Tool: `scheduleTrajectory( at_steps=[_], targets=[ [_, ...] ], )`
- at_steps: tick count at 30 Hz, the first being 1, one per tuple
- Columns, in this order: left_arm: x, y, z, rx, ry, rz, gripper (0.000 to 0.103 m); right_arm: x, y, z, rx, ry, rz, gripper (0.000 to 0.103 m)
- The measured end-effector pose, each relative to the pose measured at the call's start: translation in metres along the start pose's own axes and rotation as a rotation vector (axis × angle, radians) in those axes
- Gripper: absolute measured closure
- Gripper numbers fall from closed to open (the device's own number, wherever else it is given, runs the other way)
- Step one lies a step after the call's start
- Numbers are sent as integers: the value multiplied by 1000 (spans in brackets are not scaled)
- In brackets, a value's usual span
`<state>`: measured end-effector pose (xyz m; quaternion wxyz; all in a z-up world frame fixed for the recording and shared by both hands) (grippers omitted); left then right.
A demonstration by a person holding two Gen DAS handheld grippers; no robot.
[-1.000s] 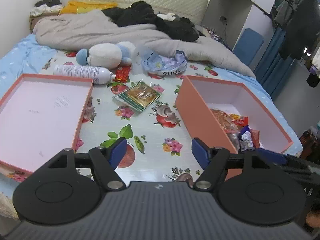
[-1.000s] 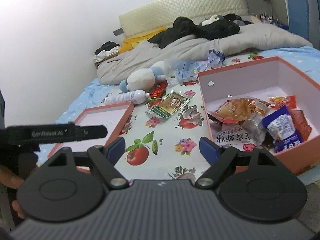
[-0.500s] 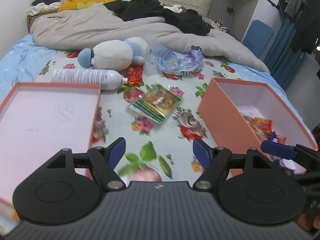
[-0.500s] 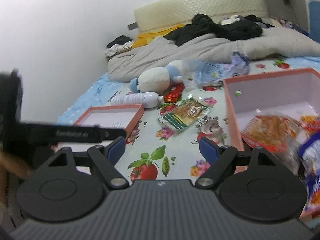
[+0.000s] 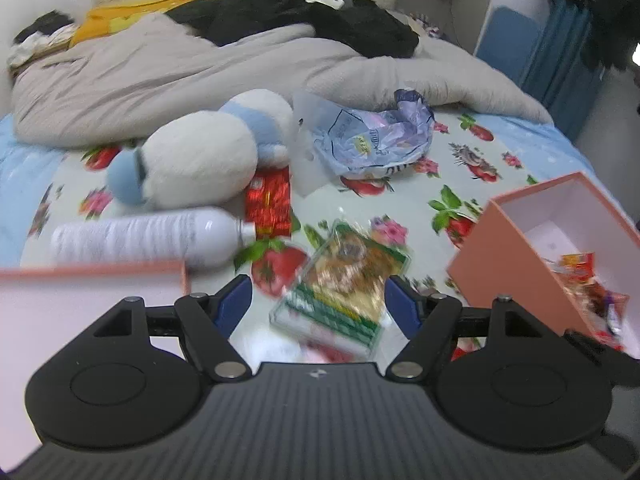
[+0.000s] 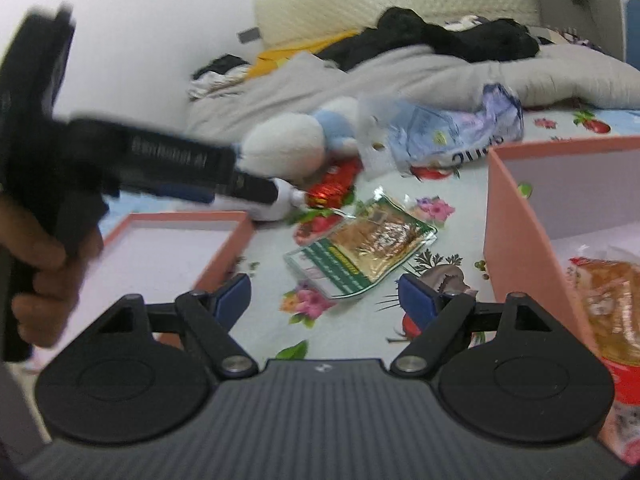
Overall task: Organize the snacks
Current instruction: 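Move both open tools toward the remaining snacks beside the plush toy, then grasp the red foil packet with left tool while right tool grasps the clear snack bag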
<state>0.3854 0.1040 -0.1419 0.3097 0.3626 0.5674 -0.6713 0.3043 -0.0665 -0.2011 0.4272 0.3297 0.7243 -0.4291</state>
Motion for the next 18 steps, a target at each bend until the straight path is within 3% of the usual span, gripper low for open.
scheduleTrajectory(
  at_steps=[8, 13, 18],
  targets=[
    [-21, 108, -4, 0, 113, -74, 26, 9, 73, 16, 156, 0, 25, 20],
    [-23, 167, -11, -37, 171, -169, 27, 13, 110, 21, 219, -45, 6, 20],
    [-19, 200, -17, -68, 232, -226, 27, 21, 132, 15, 237, -127, -11, 18]
  ],
)
Point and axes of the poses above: each gripper's, at about its wrist camera, not at the fingertips, and y roughly the way its jaws point, z to its right, x to its underside, the point moved 4 cm from there along y, roughly the way its jaws point, and after that the axes turned 15 degrees about z, right-handed, at the moved point
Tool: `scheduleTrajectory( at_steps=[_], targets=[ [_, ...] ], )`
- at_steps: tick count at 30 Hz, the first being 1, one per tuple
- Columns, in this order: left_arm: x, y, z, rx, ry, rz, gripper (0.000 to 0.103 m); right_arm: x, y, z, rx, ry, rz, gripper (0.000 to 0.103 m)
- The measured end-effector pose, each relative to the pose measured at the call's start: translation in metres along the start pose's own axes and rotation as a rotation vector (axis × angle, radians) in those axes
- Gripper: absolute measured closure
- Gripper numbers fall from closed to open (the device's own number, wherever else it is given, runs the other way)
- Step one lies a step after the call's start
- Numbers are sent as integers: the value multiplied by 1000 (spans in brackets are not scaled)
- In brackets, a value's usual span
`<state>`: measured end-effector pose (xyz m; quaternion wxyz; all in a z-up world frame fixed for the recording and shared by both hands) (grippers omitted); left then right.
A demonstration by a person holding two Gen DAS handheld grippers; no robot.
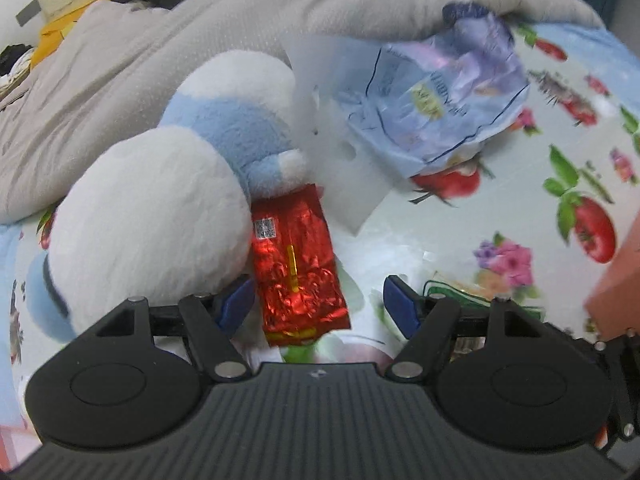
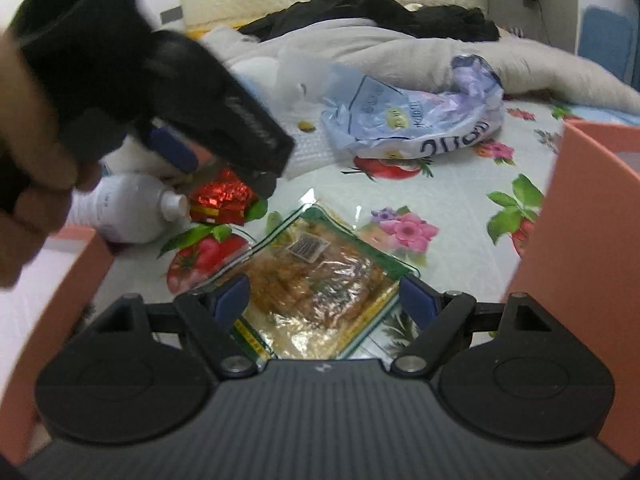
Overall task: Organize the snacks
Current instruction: 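Grasp the red foil packet with left tool while right tool grasps the clear snack bag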
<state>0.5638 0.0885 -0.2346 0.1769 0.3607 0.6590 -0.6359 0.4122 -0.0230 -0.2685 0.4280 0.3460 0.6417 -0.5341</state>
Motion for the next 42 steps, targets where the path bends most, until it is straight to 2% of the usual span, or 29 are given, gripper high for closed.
scheduleTrajectory(
  at_steps=[7, 10, 11, 13, 16, 17, 18, 24, 32, 37, 42],
  targets=[
    [11, 23, 1, -23, 16, -72, 27, 2, 14, -7, -21, -56, -20, 17],
    [11, 24, -3, -14, -23, -63, 37, 1, 13, -9, -43, -53, -20, 30],
    [12, 23, -5, -12, -45, -63, 45, 1, 12, -11, -49, -59, -18, 38],
    [13, 23, -10, -2, -87, -64, 47, 0, 12, -13, -54, -67, -18, 48],
    [15, 20, -8, -15, -74, -49, 47, -2, 10, -12, -53, -62, -31, 60],
    [15, 18, -7, -18, -74, -48, 47, -3, 10, -10, -39, -66, -35, 81],
    [16, 15, -6, -20, -75, -45, 47, -4, 9, -7, -38, -60, -41, 83],
    [12, -17, 3, -31, -69, -15, 47, -2, -7, 8, -22, -28, -76, 89],
    [17, -78, 27, -15, -85, 20, 47, 10, -60, 25, -4, 9, -123, 92],
    [30, -117, 49, -3, -96, 35, 47, 17, -98, 30, -10, 1, -134, 92],
    [58, -156, 66, -11, -130, 44, 47, 21, -136, 34, -29, -14, -132, 93]
  ],
)
Point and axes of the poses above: each gripper's, at about its wrist camera, not at the fingertips, and y roughly the way its jaws point, z to its right, x to its underside, the point moved 4 cm from there along y, roughly the way its jaws point, and after that the axes turned 15 degrees about z, right-handed, at the moved point
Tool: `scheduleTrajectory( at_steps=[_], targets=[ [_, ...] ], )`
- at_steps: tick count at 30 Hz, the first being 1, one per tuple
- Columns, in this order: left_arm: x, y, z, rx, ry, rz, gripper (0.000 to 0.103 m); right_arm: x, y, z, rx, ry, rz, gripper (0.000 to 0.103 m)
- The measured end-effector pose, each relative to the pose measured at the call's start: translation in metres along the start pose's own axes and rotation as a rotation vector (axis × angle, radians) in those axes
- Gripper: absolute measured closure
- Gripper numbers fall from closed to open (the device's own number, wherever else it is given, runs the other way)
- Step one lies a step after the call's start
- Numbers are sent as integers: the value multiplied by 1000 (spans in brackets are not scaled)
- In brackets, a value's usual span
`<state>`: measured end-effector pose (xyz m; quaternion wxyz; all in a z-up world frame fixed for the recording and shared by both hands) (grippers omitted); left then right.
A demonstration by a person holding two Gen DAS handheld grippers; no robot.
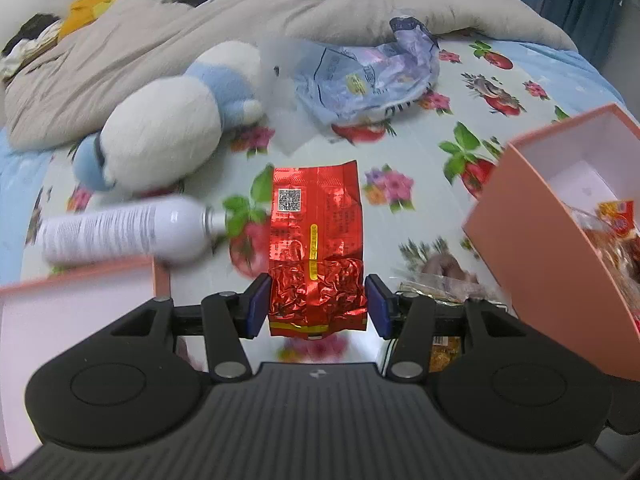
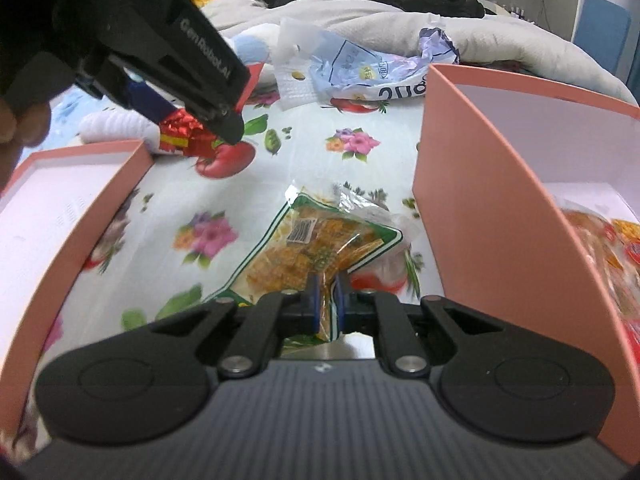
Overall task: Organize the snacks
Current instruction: 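Grasp the red foil packet with left tool while right tool grasps the clear snack bag, then carry the red foil packet and clear snack bag over the pink box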
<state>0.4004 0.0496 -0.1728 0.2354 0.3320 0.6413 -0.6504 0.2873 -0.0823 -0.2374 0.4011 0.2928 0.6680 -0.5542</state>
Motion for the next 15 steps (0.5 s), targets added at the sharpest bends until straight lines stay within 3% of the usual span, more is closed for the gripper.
scheduleTrajectory(
  at_steps=[15],
  targets=[
    [129, -96, 21, -67, -179, -36, 47, 42, -90, 10, -75, -61, -9, 93]
  ],
)
Point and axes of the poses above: each gripper's, at about its wrist camera, not at the fingertips, and y roughly the way its jaws point, z to its right, x to its underside, the point moved 4 cm from there along y, roughly the way its jaws point, and after that the axes turned 15 degrees about z, right-handed, at the moved point
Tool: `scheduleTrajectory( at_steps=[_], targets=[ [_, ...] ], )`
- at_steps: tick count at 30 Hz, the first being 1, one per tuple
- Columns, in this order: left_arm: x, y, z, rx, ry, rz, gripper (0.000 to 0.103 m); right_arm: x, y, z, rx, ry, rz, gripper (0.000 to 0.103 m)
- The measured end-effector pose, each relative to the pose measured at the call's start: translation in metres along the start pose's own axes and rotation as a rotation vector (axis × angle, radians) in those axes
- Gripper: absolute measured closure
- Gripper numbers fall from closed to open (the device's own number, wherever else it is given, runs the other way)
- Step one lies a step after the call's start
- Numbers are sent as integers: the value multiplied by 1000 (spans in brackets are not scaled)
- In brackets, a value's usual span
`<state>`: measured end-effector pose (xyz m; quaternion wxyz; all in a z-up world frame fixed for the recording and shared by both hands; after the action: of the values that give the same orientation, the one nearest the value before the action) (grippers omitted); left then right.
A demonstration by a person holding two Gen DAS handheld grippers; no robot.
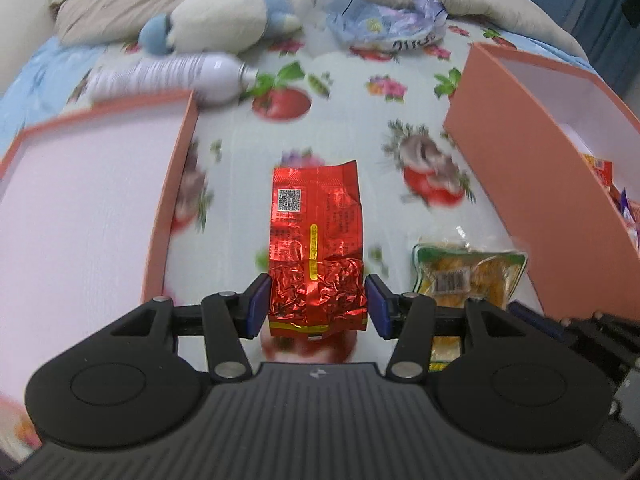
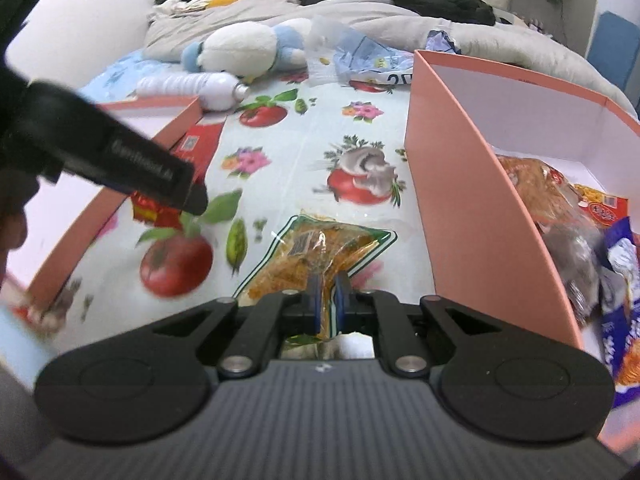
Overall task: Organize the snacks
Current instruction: 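Carry the red foil packet and clear snack bag over the pink box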
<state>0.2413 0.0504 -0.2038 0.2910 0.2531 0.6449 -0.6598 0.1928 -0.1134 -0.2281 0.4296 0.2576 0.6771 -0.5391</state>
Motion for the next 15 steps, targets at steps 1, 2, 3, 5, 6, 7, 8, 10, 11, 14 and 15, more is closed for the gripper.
scheduleTrajectory(
  at_steps=[1, 2, 3, 5, 6, 7, 8, 10, 11, 14, 15],
  targets=[
    [7, -4, -1, -4, -20, -5, 47, 3, -5, 1, -5, 5, -4, 93],
    [14, -7, -2, -1, -35, -8, 47, 5, -10, 3, -7, 5, -6, 93],
    [21, -12, -2, 0, -44, -11, 47, 7, -15, 4, -10, 3, -6, 93],
    [34, -20, -4, -9, -54, -16, 47, 10, -23, 6, -14, 9, -5, 93],
    [38, -23, -4, -11, -63, -18, 47, 11, -27, 8, -16, 14, -4, 94],
    [42, -27, -5, -12, -76, -19, 47, 11, -30, 9, -18, 22, -2, 94],
    [45, -31, -6, -11, -88, -18, 47, 11, -33, 11, -20, 32, 1, 94],
    [48, -41, -6, -11, -105, -9, 47, 10, -39, 12, -24, 36, 4, 94],
    [49, -47, -6, -12, -108, -4, 47, 10, -42, 13, -26, 37, 8, 94],
    [50, -61, -7, -14, -111, 12, 47, 7, -52, 14, -39, 51, 16, 95],
    [49, -65, -7, -14, -111, 17, 47, 6, -56, 13, -41, 50, 21, 95]
  ],
)
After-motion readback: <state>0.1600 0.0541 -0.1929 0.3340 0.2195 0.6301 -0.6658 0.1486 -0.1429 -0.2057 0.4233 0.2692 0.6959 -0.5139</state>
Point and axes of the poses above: each gripper's, at about its wrist camera, not at the fingertips, and y roughly the way its jaws point, z to its right, x to its underside, the point moved 4 cm from there along y, roughly the way its jaws point, and after that the axes turned 15 degrees about z, right-handed, at the moved point
